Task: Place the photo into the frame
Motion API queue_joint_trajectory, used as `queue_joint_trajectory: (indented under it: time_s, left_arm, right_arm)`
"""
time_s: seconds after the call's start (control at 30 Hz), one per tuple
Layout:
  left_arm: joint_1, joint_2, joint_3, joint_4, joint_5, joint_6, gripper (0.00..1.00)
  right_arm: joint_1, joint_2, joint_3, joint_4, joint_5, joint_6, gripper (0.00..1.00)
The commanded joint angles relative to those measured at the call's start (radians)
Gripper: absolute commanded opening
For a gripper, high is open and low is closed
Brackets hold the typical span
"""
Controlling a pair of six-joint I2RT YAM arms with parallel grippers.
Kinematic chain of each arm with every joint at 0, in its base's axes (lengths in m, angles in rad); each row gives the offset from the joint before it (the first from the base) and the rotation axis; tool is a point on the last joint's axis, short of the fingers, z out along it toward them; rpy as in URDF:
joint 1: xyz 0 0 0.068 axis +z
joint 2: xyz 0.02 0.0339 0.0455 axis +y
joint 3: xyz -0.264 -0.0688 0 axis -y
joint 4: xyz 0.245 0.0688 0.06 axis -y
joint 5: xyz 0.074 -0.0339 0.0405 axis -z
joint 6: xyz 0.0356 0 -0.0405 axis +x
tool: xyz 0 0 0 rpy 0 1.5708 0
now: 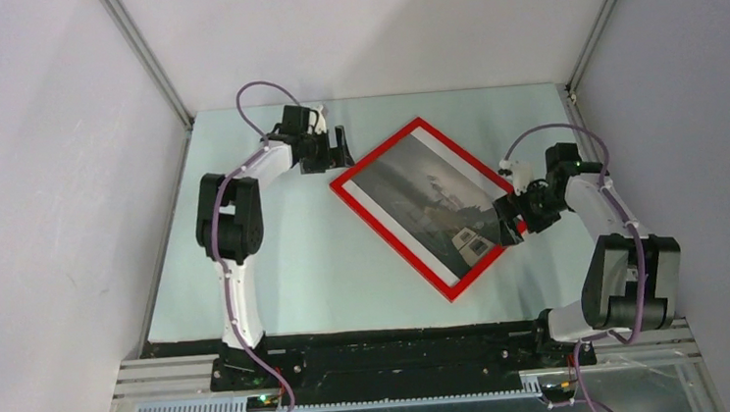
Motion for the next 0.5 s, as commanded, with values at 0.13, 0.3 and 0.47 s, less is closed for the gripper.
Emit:
queue_joint_trajectory:
  time_s: [0.13,0.3,0.47]
  left_arm:
    - [0.005,0.099,0.066,-0.007,0.078,-0.055,1.00]
    - [0.005,0.101,0.051,-0.006,0.131,-0.073,1.00]
    - [0.004,0.090,0.008,-0.005,0.199,-0.084,1.00]
  right_arm:
    - [0.032,0.057,-0.094,0.092,0.081,-0.067,1.00]
    - [0.034,0.127,-0.100,0.140,0.105,-0.059,0.99]
    - [0.040,0.200,-0.097,0.205,0.145,-0.040,0.99]
